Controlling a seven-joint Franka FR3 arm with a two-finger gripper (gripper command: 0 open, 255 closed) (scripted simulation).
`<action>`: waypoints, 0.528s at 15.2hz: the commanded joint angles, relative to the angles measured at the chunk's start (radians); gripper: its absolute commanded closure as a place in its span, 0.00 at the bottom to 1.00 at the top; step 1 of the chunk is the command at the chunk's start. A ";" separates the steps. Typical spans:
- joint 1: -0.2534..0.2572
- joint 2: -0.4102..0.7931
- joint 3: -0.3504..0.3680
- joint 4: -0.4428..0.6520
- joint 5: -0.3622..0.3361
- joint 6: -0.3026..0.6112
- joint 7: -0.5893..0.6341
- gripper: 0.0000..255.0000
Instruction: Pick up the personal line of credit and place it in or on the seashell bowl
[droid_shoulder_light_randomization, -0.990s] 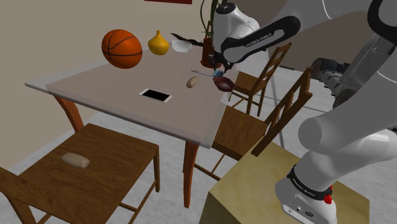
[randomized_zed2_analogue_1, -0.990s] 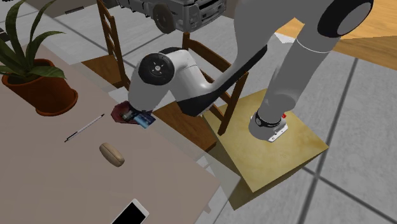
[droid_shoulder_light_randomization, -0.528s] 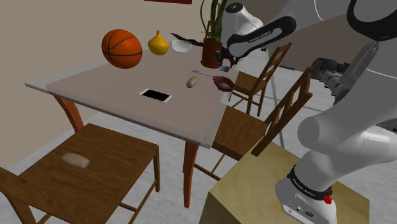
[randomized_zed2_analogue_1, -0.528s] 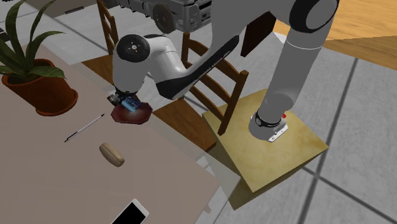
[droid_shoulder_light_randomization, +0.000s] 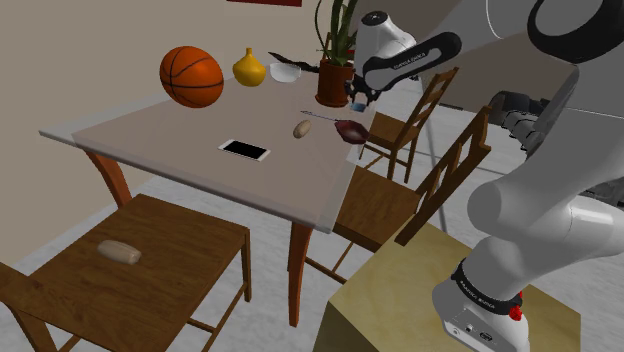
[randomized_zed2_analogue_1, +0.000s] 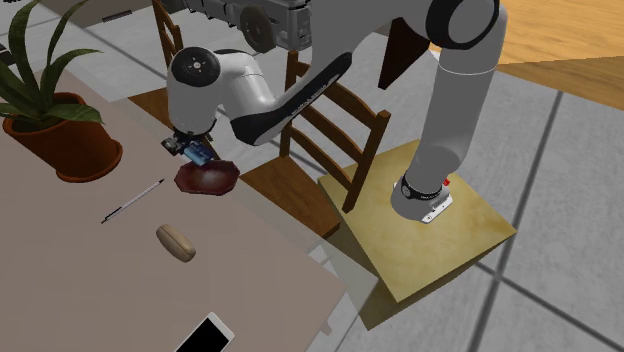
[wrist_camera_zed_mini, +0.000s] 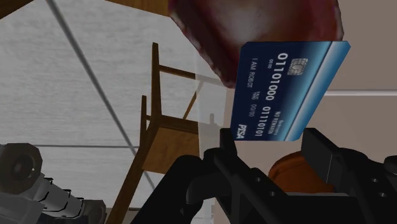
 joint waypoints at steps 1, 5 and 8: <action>0.005 0.018 -0.007 -0.009 -0.030 0.016 0.026 1.00; 0.015 0.046 -0.021 -0.026 -0.080 0.042 0.073 1.00; 0.024 0.069 -0.033 -0.036 -0.120 0.060 0.110 1.00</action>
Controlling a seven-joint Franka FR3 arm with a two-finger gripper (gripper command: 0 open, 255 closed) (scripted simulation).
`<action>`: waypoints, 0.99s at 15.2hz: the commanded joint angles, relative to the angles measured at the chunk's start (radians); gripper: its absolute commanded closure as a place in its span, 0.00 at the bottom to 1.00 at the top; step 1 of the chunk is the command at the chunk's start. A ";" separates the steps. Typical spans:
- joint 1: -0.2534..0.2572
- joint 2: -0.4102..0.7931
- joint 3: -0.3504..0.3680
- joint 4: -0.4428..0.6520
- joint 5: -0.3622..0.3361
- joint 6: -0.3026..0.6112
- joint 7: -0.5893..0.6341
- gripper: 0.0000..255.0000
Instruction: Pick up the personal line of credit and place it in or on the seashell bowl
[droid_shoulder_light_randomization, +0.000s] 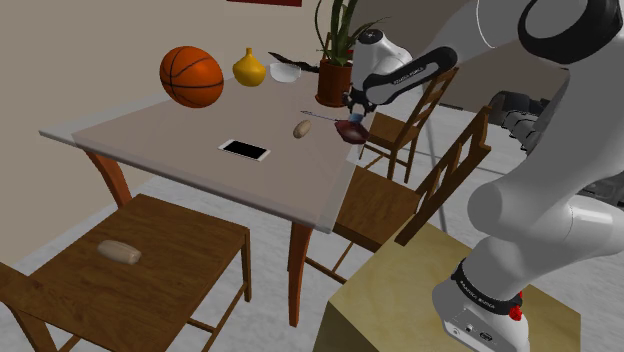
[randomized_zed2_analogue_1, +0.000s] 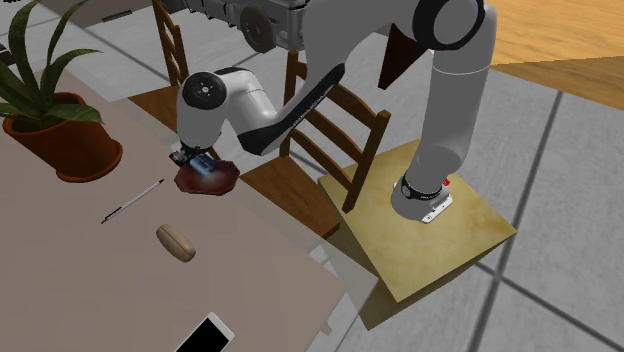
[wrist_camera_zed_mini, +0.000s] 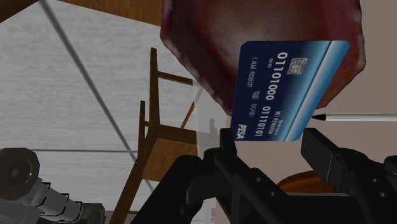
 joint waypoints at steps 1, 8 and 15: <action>0.007 0.016 -0.008 -0.006 -0.027 0.012 0.025 1.00; 0.019 0.045 -0.024 -0.015 -0.077 0.031 0.071 1.00; 0.019 0.045 -0.024 -0.015 -0.077 0.031 0.071 0.00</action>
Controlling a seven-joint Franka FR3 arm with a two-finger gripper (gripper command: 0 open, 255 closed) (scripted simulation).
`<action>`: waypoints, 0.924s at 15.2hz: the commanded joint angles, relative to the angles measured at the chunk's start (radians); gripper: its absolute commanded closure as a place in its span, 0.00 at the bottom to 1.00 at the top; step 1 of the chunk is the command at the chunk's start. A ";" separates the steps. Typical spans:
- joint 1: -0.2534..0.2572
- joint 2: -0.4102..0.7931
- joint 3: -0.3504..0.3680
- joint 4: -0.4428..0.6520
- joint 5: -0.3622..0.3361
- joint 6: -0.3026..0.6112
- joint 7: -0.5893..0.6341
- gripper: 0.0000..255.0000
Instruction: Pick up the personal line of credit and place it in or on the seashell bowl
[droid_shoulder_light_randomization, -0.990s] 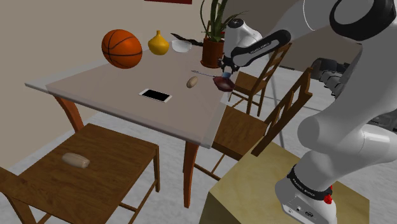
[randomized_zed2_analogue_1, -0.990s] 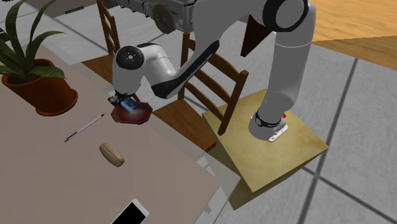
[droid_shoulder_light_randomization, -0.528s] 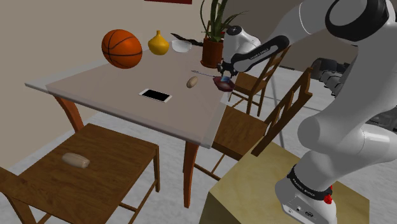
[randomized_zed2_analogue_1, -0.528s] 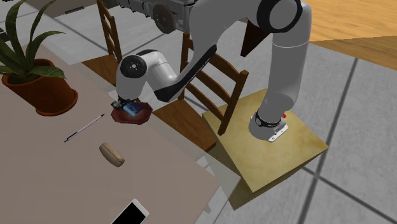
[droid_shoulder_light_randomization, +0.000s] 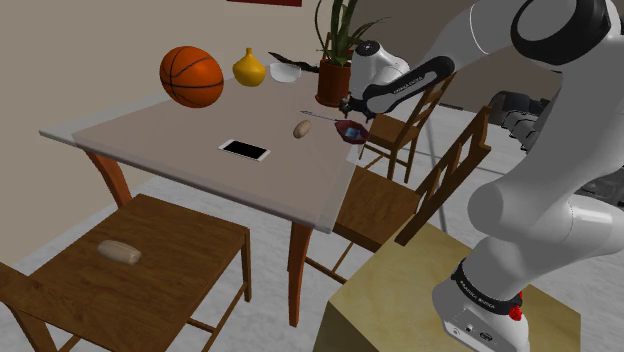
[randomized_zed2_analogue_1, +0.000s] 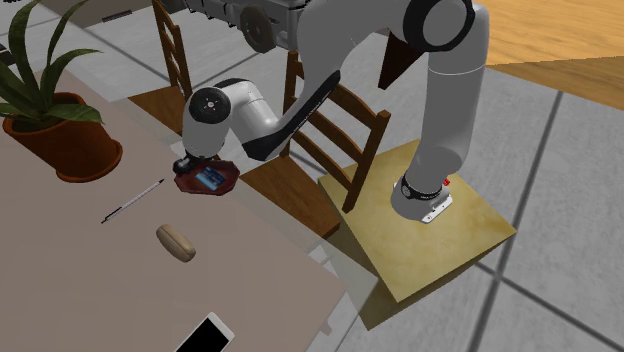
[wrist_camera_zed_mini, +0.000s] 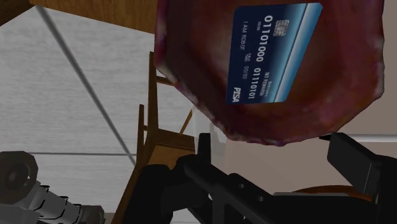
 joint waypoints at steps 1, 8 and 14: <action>0.000 0.000 0.000 0.000 0.000 0.000 0.000 0.00; -0.023 -0.126 0.051 -0.049 0.131 -0.032 -0.073 0.00; -0.023 -0.126 0.050 -0.049 0.131 -0.032 -0.073 0.00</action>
